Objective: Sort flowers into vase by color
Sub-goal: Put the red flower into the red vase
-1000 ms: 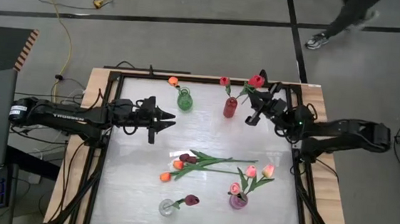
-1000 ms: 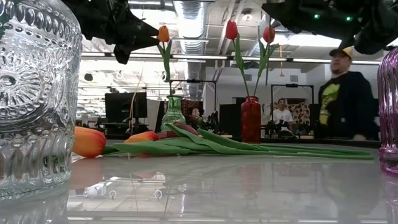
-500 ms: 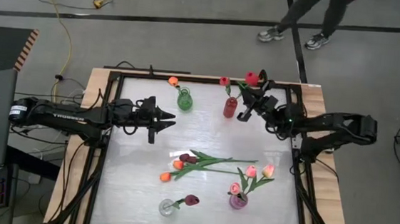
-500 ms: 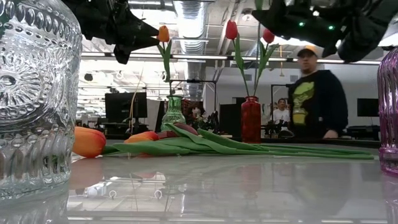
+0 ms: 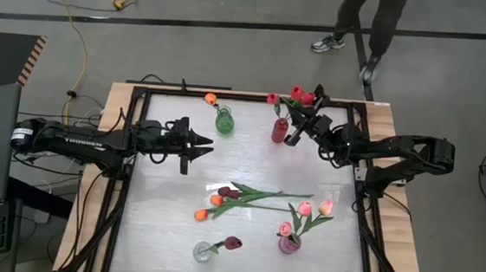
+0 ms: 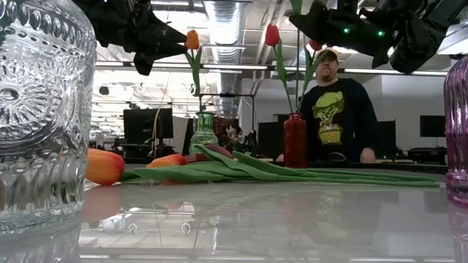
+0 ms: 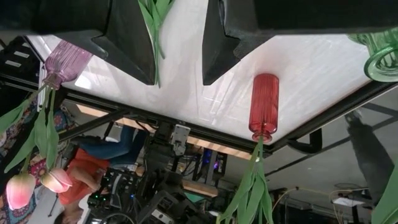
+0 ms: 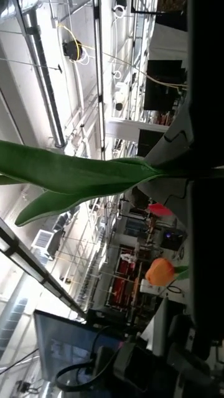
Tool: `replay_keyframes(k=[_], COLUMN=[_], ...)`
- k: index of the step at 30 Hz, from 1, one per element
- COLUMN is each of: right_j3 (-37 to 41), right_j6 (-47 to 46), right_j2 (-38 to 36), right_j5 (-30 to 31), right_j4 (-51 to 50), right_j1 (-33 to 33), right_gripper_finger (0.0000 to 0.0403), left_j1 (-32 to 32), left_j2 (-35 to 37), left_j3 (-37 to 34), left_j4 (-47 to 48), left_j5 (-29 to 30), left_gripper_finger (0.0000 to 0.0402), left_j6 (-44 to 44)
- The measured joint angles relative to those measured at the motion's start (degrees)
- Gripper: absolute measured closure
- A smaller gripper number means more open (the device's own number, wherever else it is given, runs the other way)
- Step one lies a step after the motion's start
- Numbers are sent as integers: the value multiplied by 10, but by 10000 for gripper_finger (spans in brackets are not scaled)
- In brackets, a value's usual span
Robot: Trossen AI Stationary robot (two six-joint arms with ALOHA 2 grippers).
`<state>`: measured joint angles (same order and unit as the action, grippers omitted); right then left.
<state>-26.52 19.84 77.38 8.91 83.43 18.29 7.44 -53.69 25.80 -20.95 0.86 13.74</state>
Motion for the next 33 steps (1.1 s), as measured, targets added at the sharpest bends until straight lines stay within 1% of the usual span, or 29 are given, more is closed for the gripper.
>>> replay_keyframes(k=[10, 16, 24, 33], right_j3=[0, 0, 0, 0], right_j6=[-18, -18, -20, -20], right_j2=[0, 0, 0, 0], right_j5=[0, 0, 0, 0], right_j4=[-26, -30, -65, -67], right_j1=[17, 17, 17, 17], right_gripper_finger=[372, 370, 363, 360], left_j1=[0, 0, 0, 0], left_j2=[0, 0, 0, 0], left_j3=[0, 0, 0, 0], left_j4=[0, 0, 0, 0], left_j5=[0, 0, 0, 0], left_gripper_finger=[283, 283, 283, 283], left_j6=[2, 2, 2, 2])
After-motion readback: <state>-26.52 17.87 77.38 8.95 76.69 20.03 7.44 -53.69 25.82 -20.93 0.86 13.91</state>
